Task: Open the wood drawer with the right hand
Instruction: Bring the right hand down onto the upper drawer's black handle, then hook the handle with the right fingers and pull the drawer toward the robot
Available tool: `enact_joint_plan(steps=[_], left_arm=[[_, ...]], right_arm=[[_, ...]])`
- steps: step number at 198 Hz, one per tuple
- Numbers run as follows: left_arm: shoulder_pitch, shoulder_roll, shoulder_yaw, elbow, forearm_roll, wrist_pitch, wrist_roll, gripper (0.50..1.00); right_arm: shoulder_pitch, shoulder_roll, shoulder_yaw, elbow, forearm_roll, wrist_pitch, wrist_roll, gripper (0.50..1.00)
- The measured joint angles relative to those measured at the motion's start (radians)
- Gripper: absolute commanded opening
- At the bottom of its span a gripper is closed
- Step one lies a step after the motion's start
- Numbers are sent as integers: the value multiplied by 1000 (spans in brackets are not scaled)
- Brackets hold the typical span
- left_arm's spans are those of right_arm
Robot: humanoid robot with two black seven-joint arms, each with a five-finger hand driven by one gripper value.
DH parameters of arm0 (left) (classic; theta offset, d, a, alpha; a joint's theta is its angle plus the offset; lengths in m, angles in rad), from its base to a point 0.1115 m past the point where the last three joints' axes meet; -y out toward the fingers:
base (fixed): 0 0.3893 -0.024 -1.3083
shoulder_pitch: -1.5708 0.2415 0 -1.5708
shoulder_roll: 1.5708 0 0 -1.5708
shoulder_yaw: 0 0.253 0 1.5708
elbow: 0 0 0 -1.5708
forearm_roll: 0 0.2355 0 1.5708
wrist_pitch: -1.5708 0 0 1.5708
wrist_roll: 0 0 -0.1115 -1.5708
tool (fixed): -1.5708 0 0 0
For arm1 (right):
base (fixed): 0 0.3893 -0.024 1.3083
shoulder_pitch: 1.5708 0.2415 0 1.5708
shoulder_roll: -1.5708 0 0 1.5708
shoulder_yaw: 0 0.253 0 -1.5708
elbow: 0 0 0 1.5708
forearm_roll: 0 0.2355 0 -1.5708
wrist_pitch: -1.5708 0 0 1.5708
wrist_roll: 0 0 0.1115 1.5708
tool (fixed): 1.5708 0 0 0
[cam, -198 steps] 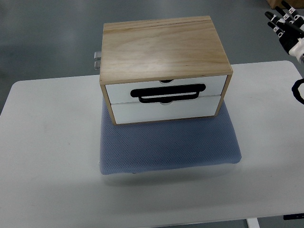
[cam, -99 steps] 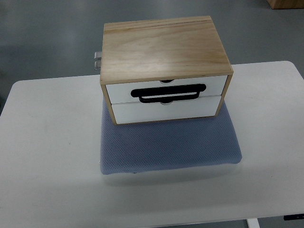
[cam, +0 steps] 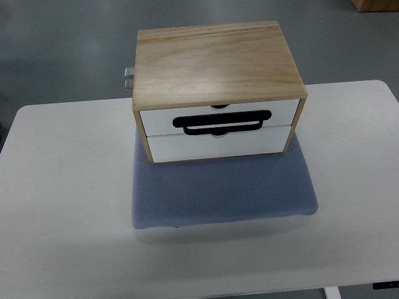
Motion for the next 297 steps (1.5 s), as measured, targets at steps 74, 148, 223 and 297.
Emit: enact_joint_plan(steps=[74,148,223,297], left_arm=[[0,0,0,0,0,0,0,1000],[0,0,0,0,0,0,0,1000],[0,0,0,0,0,0,0,1000],[0,0,0,0,0,0,0,1000]], right_arm=[[142,191,-235,204,-94,0,-40,936],[98,272,-261,262,-128,-73,-135,934],[17,258,-264,271,-128,-160,-170,934],[-12,255,-281,271,-129,-173,-177,934]])
